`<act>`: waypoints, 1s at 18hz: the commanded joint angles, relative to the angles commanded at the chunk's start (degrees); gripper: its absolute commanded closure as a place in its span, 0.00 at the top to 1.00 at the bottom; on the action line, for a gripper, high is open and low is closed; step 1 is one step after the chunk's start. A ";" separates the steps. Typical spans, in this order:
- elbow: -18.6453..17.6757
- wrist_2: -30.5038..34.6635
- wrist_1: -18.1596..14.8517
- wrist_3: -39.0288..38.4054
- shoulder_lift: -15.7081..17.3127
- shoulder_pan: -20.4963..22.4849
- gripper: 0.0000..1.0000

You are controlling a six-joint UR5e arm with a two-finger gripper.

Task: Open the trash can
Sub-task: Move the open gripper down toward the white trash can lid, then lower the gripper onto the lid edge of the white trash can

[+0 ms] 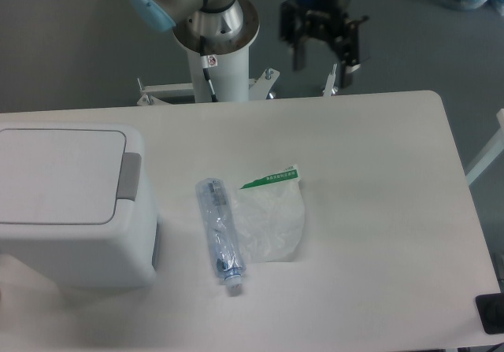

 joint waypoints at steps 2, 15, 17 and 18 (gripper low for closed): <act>0.09 -0.97 1.67 -6.86 -0.61 -2.11 1.00; 1.93 -1.95 11.00 -34.21 -7.38 -12.74 1.00; 3.33 -1.95 11.17 -38.25 -9.13 -14.33 1.00; 4.30 -1.95 11.26 -40.01 -10.10 -15.29 1.00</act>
